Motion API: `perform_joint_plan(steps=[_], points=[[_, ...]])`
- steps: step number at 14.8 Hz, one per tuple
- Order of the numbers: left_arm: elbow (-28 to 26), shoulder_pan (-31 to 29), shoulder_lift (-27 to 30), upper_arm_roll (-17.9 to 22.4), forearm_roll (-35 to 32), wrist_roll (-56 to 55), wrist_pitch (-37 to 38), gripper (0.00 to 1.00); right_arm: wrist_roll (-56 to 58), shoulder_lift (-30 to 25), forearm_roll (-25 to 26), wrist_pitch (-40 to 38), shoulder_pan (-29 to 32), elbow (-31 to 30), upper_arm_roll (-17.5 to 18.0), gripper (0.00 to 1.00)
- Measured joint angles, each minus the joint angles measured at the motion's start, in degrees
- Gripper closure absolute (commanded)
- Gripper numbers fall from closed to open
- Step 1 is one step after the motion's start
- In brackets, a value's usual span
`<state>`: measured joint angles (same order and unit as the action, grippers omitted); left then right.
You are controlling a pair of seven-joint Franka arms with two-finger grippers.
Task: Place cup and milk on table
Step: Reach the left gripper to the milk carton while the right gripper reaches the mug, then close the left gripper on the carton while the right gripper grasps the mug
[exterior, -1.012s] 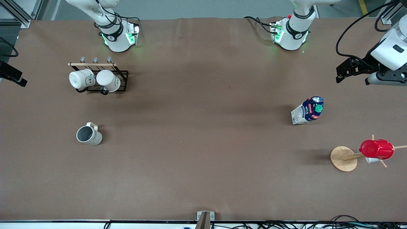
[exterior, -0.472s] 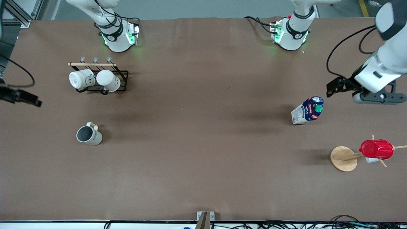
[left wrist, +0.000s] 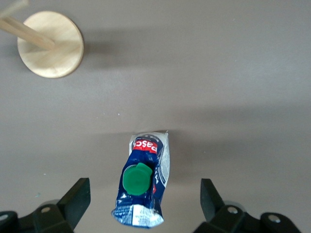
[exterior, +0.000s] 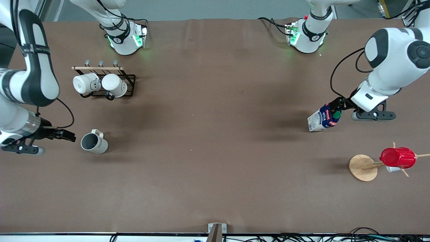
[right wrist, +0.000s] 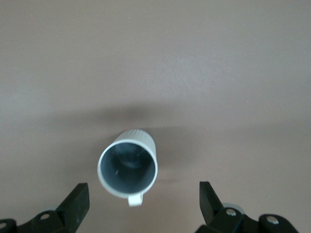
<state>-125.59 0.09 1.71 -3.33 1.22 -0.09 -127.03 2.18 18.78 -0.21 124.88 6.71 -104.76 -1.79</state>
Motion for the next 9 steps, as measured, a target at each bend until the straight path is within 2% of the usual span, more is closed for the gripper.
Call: perform_joint_plan(steps=[2,6,9], points=[[-2.1,-0.3,-0.4,0.0,0.0,0.0,-2.3,0.0,0.8,2.3,0.0,2.4,0.3,-0.3,0.0,0.0],[-2.9,-0.4,-2.8,0.0,0.0,0.0,-3.4,0.0,4.0,5.2,0.0,4.5,0.4,-1.1,0.0,0.0],[-2.9,-0.4,-4.7,0.0,0.0,0.0,-5.1,0.0,6.2,5.6,0.0,11.3,0.4,-5.6,-0.1,0.0]])
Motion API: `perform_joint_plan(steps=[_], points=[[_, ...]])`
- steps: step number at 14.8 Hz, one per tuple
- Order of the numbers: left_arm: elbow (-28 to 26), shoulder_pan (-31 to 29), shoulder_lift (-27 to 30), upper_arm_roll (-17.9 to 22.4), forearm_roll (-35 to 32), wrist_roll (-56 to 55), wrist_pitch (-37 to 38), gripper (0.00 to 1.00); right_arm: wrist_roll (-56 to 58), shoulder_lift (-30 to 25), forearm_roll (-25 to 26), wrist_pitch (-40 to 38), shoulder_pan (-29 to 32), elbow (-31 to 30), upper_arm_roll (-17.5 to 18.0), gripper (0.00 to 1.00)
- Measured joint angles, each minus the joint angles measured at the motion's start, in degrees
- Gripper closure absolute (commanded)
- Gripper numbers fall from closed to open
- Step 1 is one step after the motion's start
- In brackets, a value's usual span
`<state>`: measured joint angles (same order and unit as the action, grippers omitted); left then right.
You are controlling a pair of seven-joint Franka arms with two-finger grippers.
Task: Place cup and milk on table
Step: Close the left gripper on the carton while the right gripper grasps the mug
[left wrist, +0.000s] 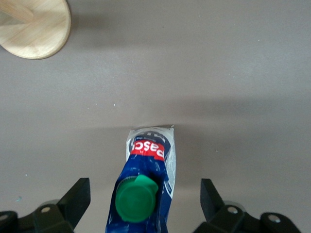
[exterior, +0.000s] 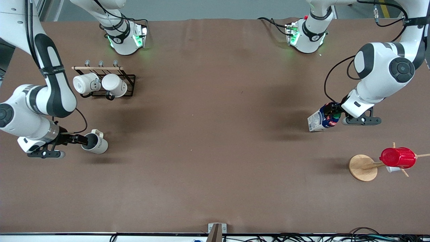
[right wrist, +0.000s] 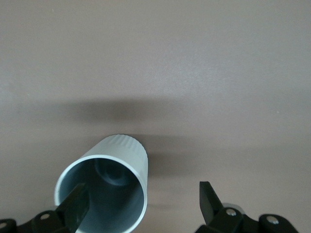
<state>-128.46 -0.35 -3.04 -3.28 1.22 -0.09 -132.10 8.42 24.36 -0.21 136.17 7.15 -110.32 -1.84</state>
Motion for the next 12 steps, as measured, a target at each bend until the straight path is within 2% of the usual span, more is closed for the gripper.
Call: perform_joint_plan(steps=[5,10,12], points=[[-0.7,-0.2,-0.9,0.0,0.0,0.0,-1.9,0.02,0.4,0.6,0.0,4.9,0.7,-2.3,0.0,0.01],[-1.1,-0.5,-1.3,0.0,0.0,0.0,-4.3,0.02,0.4,3.5,0.0,11.2,0.8,-2.5,0.0,0.21],[-1.2,-0.5,-1.8,0.0,0.0,0.0,-4.8,0.02,0.4,3.7,0.0,11.3,0.7,-2.5,0.2,0.25]])
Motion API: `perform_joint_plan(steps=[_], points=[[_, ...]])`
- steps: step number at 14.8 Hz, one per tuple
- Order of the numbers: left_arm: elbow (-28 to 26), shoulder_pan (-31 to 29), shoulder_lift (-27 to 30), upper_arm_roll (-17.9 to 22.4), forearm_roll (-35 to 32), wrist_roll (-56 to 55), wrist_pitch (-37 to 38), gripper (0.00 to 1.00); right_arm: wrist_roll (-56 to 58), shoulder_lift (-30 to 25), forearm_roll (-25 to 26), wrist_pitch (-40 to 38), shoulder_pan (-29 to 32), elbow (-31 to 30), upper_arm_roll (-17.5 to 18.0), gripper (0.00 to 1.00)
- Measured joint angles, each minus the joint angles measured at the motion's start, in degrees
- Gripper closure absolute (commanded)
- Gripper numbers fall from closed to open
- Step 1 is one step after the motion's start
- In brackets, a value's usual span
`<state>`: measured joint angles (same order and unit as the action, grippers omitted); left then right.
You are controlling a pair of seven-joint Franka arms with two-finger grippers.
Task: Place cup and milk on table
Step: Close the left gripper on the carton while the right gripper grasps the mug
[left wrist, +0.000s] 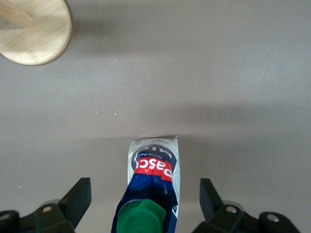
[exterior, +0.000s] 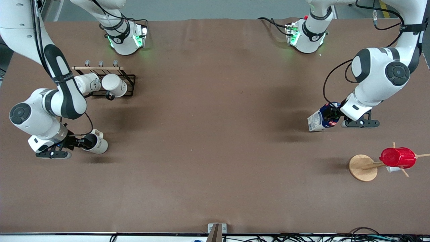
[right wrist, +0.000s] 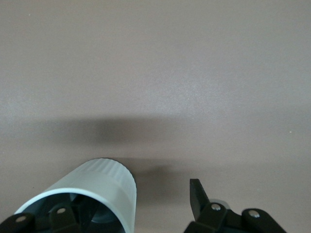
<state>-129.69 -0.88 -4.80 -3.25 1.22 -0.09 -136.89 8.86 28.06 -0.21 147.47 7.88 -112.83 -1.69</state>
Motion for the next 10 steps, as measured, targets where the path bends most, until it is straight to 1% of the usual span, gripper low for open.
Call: perform_joint_plan(steps=[3,5,6,7,8,9,10], points=[[0.0,0.0,-0.3,0.0,0.0,0.0,-0.2,0.06,0.0,0.0,0.0,-0.7,0.0,-0.6,0.2,0.27],[-0.1,0.0,-0.3,0.0,0.0,0.0,-0.2,0.12,0.0,0.0,0.0,-0.8,0.0,-1.2,0.2,0.34],[-0.1,0.0,-0.4,0.0,0.0,0.0,-0.2,0.16,0.1,0.0,0.0,-0.8,0.0,-1.4,0.2,0.4],[-0.2,0.0,-0.4,0.0,0.0,0.0,-0.2,0.2,0.1,0.0,0.0,-0.9,0.0,-1.7,0.3,0.47],[-0.2,0.0,-0.4,0.0,0.0,0.0,-0.2,0.24,0.1,0.0,0.0,-0.9,0.0,-1.8,0.3,0.57],[-0.4,0.0,-0.4,0.0,0.0,0.1,-0.2,0.36,0.1,0.0,0.0,-0.9,-0.1,-1.9,0.4,0.71],[-0.5,0.0,-0.5,0.0,0.0,0.2,-0.2,0.5,0.1,0.0,0.0,-0.9,-0.1,-1.9,0.4,0.92]])
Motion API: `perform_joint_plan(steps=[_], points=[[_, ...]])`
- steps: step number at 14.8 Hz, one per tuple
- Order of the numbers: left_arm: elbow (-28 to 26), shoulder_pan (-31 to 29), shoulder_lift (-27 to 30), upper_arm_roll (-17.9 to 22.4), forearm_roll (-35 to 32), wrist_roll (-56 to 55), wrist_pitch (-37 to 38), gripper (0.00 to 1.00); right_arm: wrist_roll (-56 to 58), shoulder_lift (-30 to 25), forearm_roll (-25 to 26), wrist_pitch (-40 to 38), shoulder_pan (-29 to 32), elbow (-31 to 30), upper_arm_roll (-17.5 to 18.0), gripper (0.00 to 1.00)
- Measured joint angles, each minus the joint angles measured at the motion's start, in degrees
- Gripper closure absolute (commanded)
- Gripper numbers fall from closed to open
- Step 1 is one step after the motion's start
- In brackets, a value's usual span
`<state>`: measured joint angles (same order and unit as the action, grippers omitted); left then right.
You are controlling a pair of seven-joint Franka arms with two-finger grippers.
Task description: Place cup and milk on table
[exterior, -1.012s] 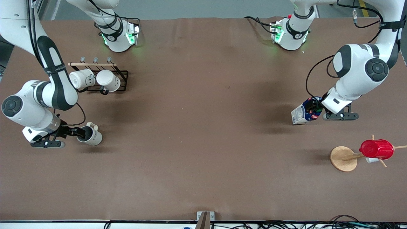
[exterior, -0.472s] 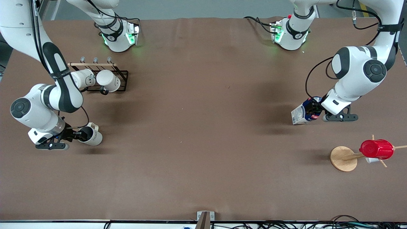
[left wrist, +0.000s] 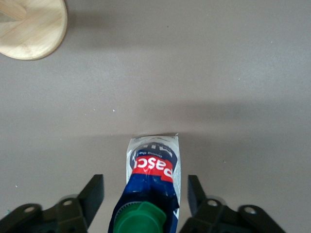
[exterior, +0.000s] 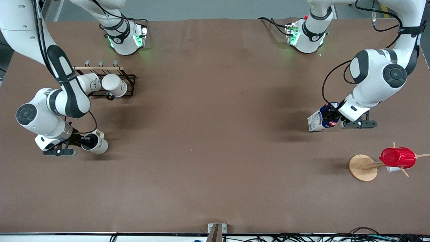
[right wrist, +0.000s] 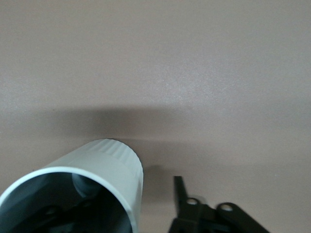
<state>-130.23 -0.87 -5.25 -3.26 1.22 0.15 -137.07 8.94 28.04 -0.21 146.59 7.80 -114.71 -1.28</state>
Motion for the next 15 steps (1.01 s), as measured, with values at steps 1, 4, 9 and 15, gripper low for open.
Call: perform_joint_plan(steps=[1,4,9,15], points=[[0.0,0.0,0.0,0.0,0.0,0.1,0.0,0.61,0.0,-0.1,0.0,0.0,0.0,0.0,0.1,0.97],[0.0,0.0,0.0,0.0,0.0,0.1,-0.2,0.9,-1.1,-0.8,-0.1,-3.5,-0.1,1.3,1.1,0.98],[0.0,0.0,0.0,-0.1,0.0,0.1,-1.3,1.0,-7.4,-4.1,-0.2,-16.0,-1.9,8.0,1.7,0.98],[0.3,0.1,0.6,-1.3,0.0,0.2,-1.3,1.0,-30.4,-6.2,-0.3,-24.3,-18.4,15.8,2.3,0.99]])
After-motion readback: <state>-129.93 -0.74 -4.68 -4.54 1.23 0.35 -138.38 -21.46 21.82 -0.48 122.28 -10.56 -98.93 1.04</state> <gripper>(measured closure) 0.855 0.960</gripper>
